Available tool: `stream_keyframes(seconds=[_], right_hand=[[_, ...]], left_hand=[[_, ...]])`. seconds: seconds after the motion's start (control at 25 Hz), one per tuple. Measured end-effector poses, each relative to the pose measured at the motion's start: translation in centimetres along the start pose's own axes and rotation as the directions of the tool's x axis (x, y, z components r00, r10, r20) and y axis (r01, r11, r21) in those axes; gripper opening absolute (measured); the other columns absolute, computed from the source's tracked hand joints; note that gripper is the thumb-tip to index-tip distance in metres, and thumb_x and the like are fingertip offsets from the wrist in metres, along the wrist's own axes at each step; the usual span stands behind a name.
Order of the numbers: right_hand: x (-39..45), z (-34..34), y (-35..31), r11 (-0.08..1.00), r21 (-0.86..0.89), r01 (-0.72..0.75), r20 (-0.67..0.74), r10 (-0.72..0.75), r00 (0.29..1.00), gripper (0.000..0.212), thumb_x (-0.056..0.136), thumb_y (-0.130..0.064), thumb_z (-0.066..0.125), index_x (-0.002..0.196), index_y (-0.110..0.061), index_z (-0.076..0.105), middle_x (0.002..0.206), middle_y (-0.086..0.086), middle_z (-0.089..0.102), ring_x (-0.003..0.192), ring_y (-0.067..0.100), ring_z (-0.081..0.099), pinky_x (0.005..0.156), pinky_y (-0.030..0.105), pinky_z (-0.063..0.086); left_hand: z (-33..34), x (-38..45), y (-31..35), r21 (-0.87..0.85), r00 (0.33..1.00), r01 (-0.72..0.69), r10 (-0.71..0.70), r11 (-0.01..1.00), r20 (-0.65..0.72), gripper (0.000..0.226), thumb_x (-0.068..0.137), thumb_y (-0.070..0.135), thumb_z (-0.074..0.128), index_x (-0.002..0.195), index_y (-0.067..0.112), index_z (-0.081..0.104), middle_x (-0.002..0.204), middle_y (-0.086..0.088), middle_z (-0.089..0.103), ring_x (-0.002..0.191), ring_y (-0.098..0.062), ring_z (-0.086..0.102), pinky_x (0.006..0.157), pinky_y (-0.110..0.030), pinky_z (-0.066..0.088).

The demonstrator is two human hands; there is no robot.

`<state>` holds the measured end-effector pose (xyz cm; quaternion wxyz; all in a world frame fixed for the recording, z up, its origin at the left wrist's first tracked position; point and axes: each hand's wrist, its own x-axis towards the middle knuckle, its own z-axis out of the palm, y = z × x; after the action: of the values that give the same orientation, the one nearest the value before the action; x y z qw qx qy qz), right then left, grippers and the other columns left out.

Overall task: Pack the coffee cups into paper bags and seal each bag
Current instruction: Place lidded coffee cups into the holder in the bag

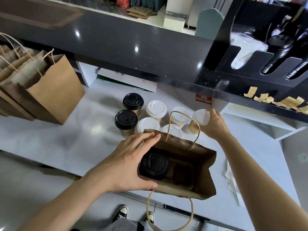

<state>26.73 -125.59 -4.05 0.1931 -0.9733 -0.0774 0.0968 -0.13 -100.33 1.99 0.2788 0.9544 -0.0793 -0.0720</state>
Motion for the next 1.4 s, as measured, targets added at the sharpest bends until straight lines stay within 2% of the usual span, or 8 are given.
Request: stream_keyframes(seconds=[0.24, 0.52, 0.68, 0.76, 0.88, 1.0, 1.2, 1.4], right_hand=[[-6.9, -4.0, -0.4, 0.976, 0.21, 0.047, -0.2, -0.004, 0.98, 0.09, 0.071, -0.058, 0.086, 0.143, -0.03, 0.039, 0.139, 0.008, 0.046, 0.11, 0.02, 0.046, 0.085, 0.039, 0.047], [-16.2, -9.1, -1.5, 0.846, 0.5, 0.185, -0.434, 0.06, 0.899, 0.076, 0.071, -0.07, 0.074, 0.137, -0.043, 0.047, 0.139, -0.004, 0.051, 0.116, 0.013, 0.053, 0.076, 0.016, 0.043], [-20.3, -11.4, -2.1, 0.774, 0.558, 0.299, -0.554, 0.079, 0.829, 0.076, 0.074, -0.077, 0.072, 0.139, -0.042, 0.051, 0.132, -0.003, 0.061, 0.121, 0.021, 0.06, 0.085, 0.033, 0.053], [-21.8, -11.9, -2.1, 0.731, 0.571, 0.372, -0.54, -0.006, 0.841, 0.082, 0.078, -0.073, 0.072, 0.145, -0.031, 0.049, 0.132, 0.006, 0.063, 0.123, 0.028, 0.061, 0.091, 0.049, 0.058], [-23.9, -11.3, -3.4, 0.738, 0.516, 0.435, -0.422, -0.223, 0.879, 0.086, 0.08, -0.066, 0.073, 0.151, -0.025, 0.044, 0.133, 0.0, 0.062, 0.121, 0.023, 0.062, 0.084, 0.04, 0.061], [-24.9, -9.3, -5.3, 0.821, 0.402, 0.406, -0.22, -0.344, 0.913, 0.088, 0.072, -0.063, 0.075, 0.149, -0.039, 0.041, 0.14, -0.014, 0.053, 0.124, 0.012, 0.056, 0.088, 0.032, 0.055], [-24.5, -5.9, -7.3, 0.9, 0.265, 0.346, -0.051, -0.345, 0.937, 0.078, 0.064, -0.062, 0.064, 0.134, -0.056, 0.033, 0.128, -0.03, 0.037, 0.117, -0.013, 0.042, 0.079, 0.014, 0.041], [-23.5, -4.7, -6.7, 0.949, 0.137, 0.282, -0.008, -0.284, 0.959, 0.079, 0.064, -0.055, 0.066, 0.133, -0.05, 0.028, 0.118, -0.023, 0.028, 0.099, 0.006, 0.041, 0.074, 0.024, 0.038]], left_hand=[[0.0, 0.4, -0.2, 0.036, 1.0, -0.027, 0.027, 0.999, 0.002, 0.125, 0.065, 0.081, 0.07, 0.157, 0.05, -0.008, 0.16, 0.03, -0.005, 0.149, 0.004, -0.009, 0.121, -0.022, 0.004], [0.2, 0.8, -0.5, 0.074, 0.999, -0.031, 0.03, 0.997, 0.012, 0.127, 0.06, 0.086, 0.065, 0.158, 0.047, -0.005, 0.161, 0.027, -0.002, 0.151, -0.004, -0.003, 0.124, -0.03, 0.009], [0.3, 0.8, -0.7, 0.075, 1.0, -0.026, 0.026, 0.997, 0.01, 0.127, 0.058, 0.089, 0.062, 0.157, 0.049, -0.005, 0.162, 0.025, -0.001, 0.151, -0.004, -0.003, 0.124, -0.03, 0.009], [0.4, 0.9, -0.8, 0.073, 1.0, -0.027, 0.026, 0.997, 0.01, 0.126, 0.058, 0.088, 0.063, 0.157, 0.05, -0.006, 0.162, 0.026, -0.001, 0.15, -0.003, -0.004, 0.122, -0.028, 0.007], [0.3, 1.0, -0.9, 0.08, 0.999, -0.04, 0.04, 0.996, 0.008, 0.125, 0.06, 0.085, 0.065, 0.157, 0.048, -0.005, 0.161, 0.025, 0.0, 0.149, -0.001, -0.003, 0.12, -0.027, 0.008], [0.3, 0.9, -0.8, 0.07, 0.999, -0.046, 0.046, 0.996, 0.005, 0.122, 0.06, 0.084, 0.065, 0.156, 0.051, -0.003, 0.16, 0.027, 0.0, 0.148, 0.0, -0.002, 0.122, -0.029, 0.01], [0.3, 0.9, -1.0, 0.055, 1.0, -0.028, 0.028, 0.998, 0.009, 0.126, 0.059, 0.085, 0.067, 0.158, 0.049, -0.002, 0.162, 0.027, -0.002, 0.149, -0.002, -0.001, 0.123, -0.03, 0.011], [0.5, 0.8, -1.0, 0.071, 0.999, -0.042, 0.042, 0.997, 0.004, 0.127, 0.062, 0.084, 0.068, 0.159, 0.045, -0.003, 0.163, 0.024, -0.001, 0.15, -0.004, -0.002, 0.123, -0.029, 0.01]])
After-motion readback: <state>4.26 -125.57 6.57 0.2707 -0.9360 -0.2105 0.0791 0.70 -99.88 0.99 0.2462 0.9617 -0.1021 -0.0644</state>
